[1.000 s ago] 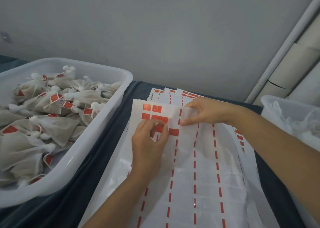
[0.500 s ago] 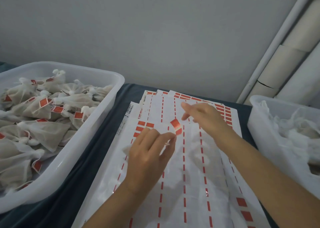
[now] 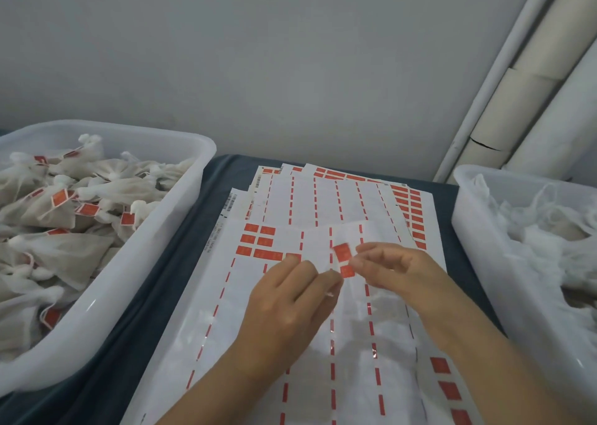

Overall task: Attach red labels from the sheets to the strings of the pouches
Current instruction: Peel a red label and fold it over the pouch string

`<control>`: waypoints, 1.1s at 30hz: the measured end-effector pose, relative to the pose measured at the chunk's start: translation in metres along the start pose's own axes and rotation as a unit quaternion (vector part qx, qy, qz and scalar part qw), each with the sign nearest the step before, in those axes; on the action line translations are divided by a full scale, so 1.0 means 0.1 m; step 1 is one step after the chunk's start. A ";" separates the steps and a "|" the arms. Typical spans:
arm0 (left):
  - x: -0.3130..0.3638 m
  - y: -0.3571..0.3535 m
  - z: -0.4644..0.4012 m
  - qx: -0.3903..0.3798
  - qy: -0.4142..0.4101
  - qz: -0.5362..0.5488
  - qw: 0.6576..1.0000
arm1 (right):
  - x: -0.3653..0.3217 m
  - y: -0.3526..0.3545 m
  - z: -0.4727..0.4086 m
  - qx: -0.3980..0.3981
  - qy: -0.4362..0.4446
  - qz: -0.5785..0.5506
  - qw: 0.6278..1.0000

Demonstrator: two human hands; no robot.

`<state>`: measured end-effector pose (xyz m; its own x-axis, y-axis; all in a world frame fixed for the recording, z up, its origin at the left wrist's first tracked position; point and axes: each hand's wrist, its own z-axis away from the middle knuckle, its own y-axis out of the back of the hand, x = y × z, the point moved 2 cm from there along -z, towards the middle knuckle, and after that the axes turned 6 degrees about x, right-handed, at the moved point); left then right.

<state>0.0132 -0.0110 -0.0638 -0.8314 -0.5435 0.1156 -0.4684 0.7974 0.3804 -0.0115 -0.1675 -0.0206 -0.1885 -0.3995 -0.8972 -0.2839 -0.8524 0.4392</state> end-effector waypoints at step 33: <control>0.07 0.03 -0.10 -0.239 0.366 0.269 0.858 | 0.16 -0.11 0.42 0.192 0.206 -0.139 0.949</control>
<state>0.0092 -0.0151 -0.0529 -0.3967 -0.2896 0.8711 0.2458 0.8808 0.4047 -0.0510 -0.1498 -0.0379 0.3055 -0.3432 -0.8882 -0.6061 -0.7895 0.0966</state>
